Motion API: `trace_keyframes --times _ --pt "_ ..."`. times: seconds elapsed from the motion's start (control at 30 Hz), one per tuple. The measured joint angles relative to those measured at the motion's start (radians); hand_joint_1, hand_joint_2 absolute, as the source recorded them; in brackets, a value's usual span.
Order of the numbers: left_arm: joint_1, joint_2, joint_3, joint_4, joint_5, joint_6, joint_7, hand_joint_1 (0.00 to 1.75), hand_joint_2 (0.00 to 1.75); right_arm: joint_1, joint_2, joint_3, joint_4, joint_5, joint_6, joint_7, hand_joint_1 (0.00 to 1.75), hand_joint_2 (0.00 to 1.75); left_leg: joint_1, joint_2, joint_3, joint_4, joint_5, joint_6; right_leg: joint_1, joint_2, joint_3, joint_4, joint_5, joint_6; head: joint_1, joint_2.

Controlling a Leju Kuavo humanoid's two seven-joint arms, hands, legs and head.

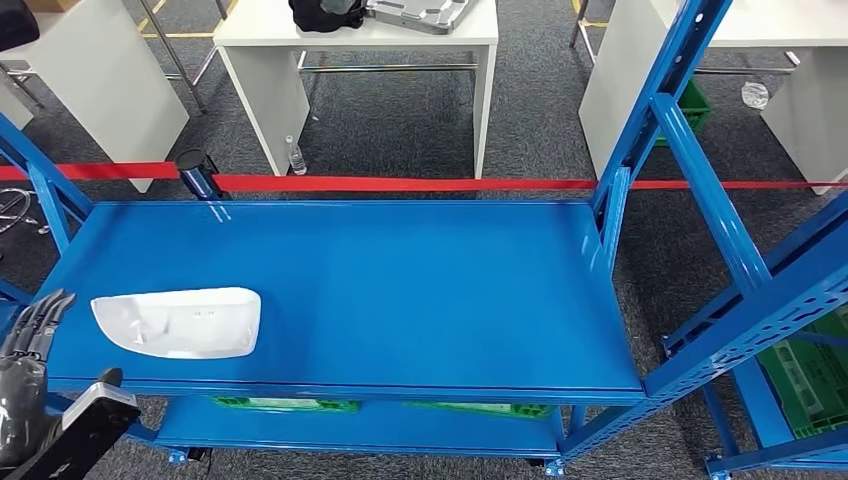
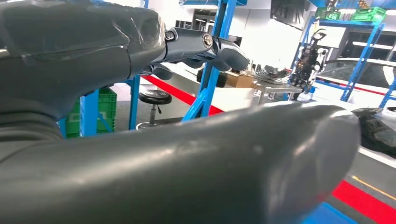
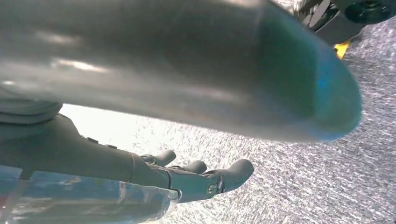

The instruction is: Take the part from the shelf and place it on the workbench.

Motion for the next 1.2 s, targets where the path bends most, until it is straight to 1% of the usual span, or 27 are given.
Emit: trace_keyframes --times 0.03,0.07,0.13,0.2,0.23,0.3,0.33,0.37,0.4,0.43,0.47,0.5,0.53,0.57,0.63,0.7,0.73,0.77,0.83,0.87,0.9,0.93,0.97,1.03,1.07,1.13,1.2 --pt "0.0 0.002 -0.001 0.0 0.0 0.0 0.0 0.0 0.0 -0.001 0.001 -0.002 0.001 0.0 0.0 0.0 0.0 0.0 -0.003 0.001 0.021 -0.048 0.016 0.005 0.001 0.0 -0.001 0.0 0.0 0.001 0.0 0.0" --pt "0.0 0.004 -0.002 0.001 0.0 0.0 0.0 0.0 0.0 -0.002 0.001 -0.003 0.003 0.0 0.0 0.0 0.0 0.0 -0.007 0.001 0.03 -0.07 0.019 0.008 0.001 0.0 -0.003 0.0 0.0 0.004 0.0 0.0" --pt "0.001 0.006 -0.004 0.003 -0.003 0.002 0.001 0.0 0.0 -0.005 0.002 -0.007 0.005 0.004 0.002 0.002 0.0 0.0 -0.011 0.001 0.031 -0.077 0.021 0.014 0.0 -0.001 -0.003 -0.003 0.001 0.011 0.0 0.0" --pt "0.001 0.01 -0.007 0.004 -0.01 0.003 0.002 0.0 0.0 -0.009 0.002 -0.016 0.008 0.018 0.012 0.012 0.0 0.0 -0.009 0.002 0.041 -0.094 0.032 0.026 0.0 -0.001 -0.012 0.016 -0.011 0.016 0.001 0.0" --pt "0.002 0.014 -0.009 0.004 -0.014 0.004 0.003 0.0 0.0 -0.011 0.002 -0.025 0.008 0.029 0.021 0.021 0.0 0.0 -0.007 0.003 0.046 -0.102 0.038 0.032 0.0 -0.002 -0.029 0.053 -0.03 0.014 0.002 0.0" --pt "0.009 0.023 -0.015 0.006 -0.021 0.001 0.005 0.0 0.0 -0.014 0.003 -0.053 0.008 0.056 0.04 0.039 0.0 0.0 -0.008 0.004 0.047 -0.106 0.042 0.038 0.0 -0.002 -0.088 0.177 -0.085 0.007 0.003 0.0" --pt "0.014 0.029 -0.017 0.008 -0.025 -0.001 0.006 0.0 0.0 -0.015 0.003 -0.067 0.008 0.067 0.049 0.045 0.0 0.0 -0.008 0.003 0.047 -0.106 0.042 0.038 -0.001 -0.002 -0.117 0.238 -0.106 0.007 0.002 0.0" --pt "0.021 0.035 -0.019 0.011 -0.03 -0.005 0.007 0.0 0.0 -0.015 0.004 -0.081 0.006 0.078 0.058 0.049 0.0 0.0 -0.009 0.003 0.047 -0.106 0.041 0.038 -0.001 -0.002 -0.133 0.271 -0.113 0.012 0.002 0.0" --pt "0.028 0.042 -0.02 0.015 -0.035 -0.009 0.009 0.0 0.0 -0.016 0.006 -0.093 0.003 0.087 0.066 0.051 0.0 0.0 -0.009 0.003 0.047 -0.105 0.041 0.038 -0.002 -0.002 -0.133 0.268 -0.105 0.02 0.002 0.0" --pt "0.035 0.048 -0.021 0.018 -0.039 -0.013 0.011 0.0 0.0 -0.016 0.008 -0.104 -0.002 0.095 0.073 0.052 0.0 0.0 -0.009 0.002 0.047 -0.102 0.039 0.036 -0.004 -0.002 -0.113 0.227 -0.084 0.029 0.002 0.0" --pt "0.041 0.055 -0.022 0.021 -0.043 -0.017 0.013 0.0 0.0 -0.017 0.01 -0.114 -0.009 0.102 0.079 0.052 0.0 0.0 -0.008 0.001 0.046 -0.097 0.037 0.033 -0.006 -0.002 -0.081 0.162 -0.058 0.039 0.002 0.0" --pt "0.046 0.061 -0.022 0.024 -0.047 -0.019 0.015 0.0 0.0 -0.019 0.012 -0.123 -0.016 0.108 0.084 0.05 0.0 0.0 -0.01 0.001 0.042 -0.088 0.031 0.028 -0.007 -0.003 -0.05 0.095 -0.035 0.044 0.003 0.0" --pt "0.052 0.068 -0.023 0.027 -0.053 -0.022 0.017 0.0 0.0 -0.021 0.015 -0.132 -0.023 0.115 0.088 0.046 0.0 0.0 -0.012 0.0 0.038 -0.078 0.025 0.022 -0.008 -0.002 -0.027 0.046 -0.02 0.042 0.003 0.0" --pt "0.058 0.076 -0.023 0.031 -0.062 -0.024 0.02 0.0 0.0 -0.023 0.018 -0.142 -0.029 0.124 0.092 0.039 0.0 0.0 -0.013 0.0 0.034 -0.071 0.02 0.017 -0.006 -0.001 -0.015 0.02 -0.013 0.035 0.002 0.0" --pt "0.071 0.093 -0.024 0.043 -0.076 -0.033 0.027 0.0 0.0 -0.026 0.025 -0.158 -0.039 0.145 0.098 0.017 0.0 0.0 -0.011 0.0 0.032 -0.065 0.016 0.008 -0.003 0.0 -0.011 0.014 -0.011 0.016 -0.001 0.0" --pt "0.081 0.113 -0.024 0.058 -0.085 -0.043 0.032 0.0 0.0 -0.029 0.031 -0.172 -0.042 0.169 0.099 -0.004 0.0 0.0 -0.007 0.001 0.029 -0.05 0.004 -0.001 -0.006 0.0 -0.008 0.011 -0.008 0.006 -0.002 0.0" --pt "0.085 0.124 -0.025 0.069 -0.088 -0.045 0.033 0.0 0.0 -0.032 0.032 -0.179 -0.043 0.18 0.095 -0.013 0.0 0.0 -0.005 0.001 0.017 -0.021 -0.017 -0.007 -0.009 -0.001 -0.007 0.01 -0.006 0.002 -0.004 0.0" --pt "0.087 0.136 -0.026 0.081 -0.089 -0.045 0.033 0.0 0.0 -0.035 0.032 -0.185 -0.042 0.19 0.091 -0.02 0.0 0.0 -0.002 0.001 -0.005 0.029 -0.047 -0.014 -0.009 -0.001 -0.007 0.01 -0.005 0.0 -0.005 0.0" --pt "0.089 0.155 -0.03 0.109 -0.089 -0.039 0.033 0.0 0.0 -0.042 0.032 -0.197 -0.038 0.204 0.079 -0.03 0.0 0.0 0.003 0.001 -0.065 0.157 -0.109 -0.025 -0.008 -0.001 -0.008 0.01 -0.005 -0.003 -0.007 0.0" --pt "0.089 0.163 -0.034 0.12 -0.088 -0.036 0.032 0.0 0.44 -0.045 0.032 -0.202 -0.035 0.207 0.074 -0.033 0.0 0.0 0.005 0.001 -0.086 0.201 -0.121 -0.027 -0.008 -0.001 -0.008 0.011 -0.005 -0.003 -0.008 0.0" --pt "0.089 0.17 -0.037 0.129 -0.086 -0.034 0.032 0.0 0.87 -0.047 0.031 -0.206 -0.031 0.21 0.071 -0.035 0.0 0.0 0.007 0.001 -0.091 0.209 -0.114 -0.027 -0.007 -0.001 -0.008 0.011 -0.005 -0.003 -0.008 0.0" --pt "0.089 0.176 -0.041 0.135 -0.085 -0.033 0.032 0.0 1.31 -0.05 0.031 -0.209 -0.027 0.211 0.07 -0.036 0.0 0.0 0.007 0.002 -0.077 0.178 -0.088 -0.026 -0.007 -0.001 -0.007 0.011 -0.005 -0.003 -0.008 0.0" --pt "0.089 0.182 -0.045 0.139 -0.084 -0.032 0.032 0.0 1.75 -0.052 0.03 -0.211 -0.024 0.212 0.069 -0.037 0.0 0.0 0.007 0.002 -0.047 0.115 -0.052 -0.023 -0.007 -0.001 -0.005 0.01 -0.005 -0.002 -0.008 0.0" --pt "0.088 0.193 -0.051 0.144 -0.083 -0.032 0.032 0.0 1.75 -0.057 0.029 -0.214 -0.02 0.213 0.068 -0.037 0.0 0.0 0.003 0.001 0.015 -0.016 0.002 -0.013 -0.004 0.0 -0.005 0.011 -0.006 -0.001 -0.008 0.0" --pt "0.088 0.198 -0.054 0.145 -0.083 -0.031 0.033 0.0 1.75 -0.058 0.029 -0.216 -0.018 0.213 0.068 -0.038 0.0 0.0 0.0 0.001 0.03 -0.051 0.011 -0.009 -0.002 0.0 -0.006 0.011 -0.006 0.002 -0.007 0.0" --pt "0.088 0.204 -0.059 0.148 -0.083 -0.031 0.037 0.0 1.75 -0.059 0.03 -0.22 -0.015 0.213 0.068 -0.04 0.0 0.0 -0.006 0.001 0.032 -0.066 0.014 0.0 -0.002 0.0 -0.007 0.007 -0.004 0.011 -0.007 0.0" --pt "0.089 0.212 -0.066 0.15 -0.083 -0.03 0.051 0.0 1.75 -0.059 0.031 -0.223 -0.014 0.213 0.071 -0.044 0.0 0.0 -0.004 0.001 0.037 -0.08 0.024 0.014 -0.004 -0.001 -0.011 0.014 -0.009 0.018 -0.006 0.0"
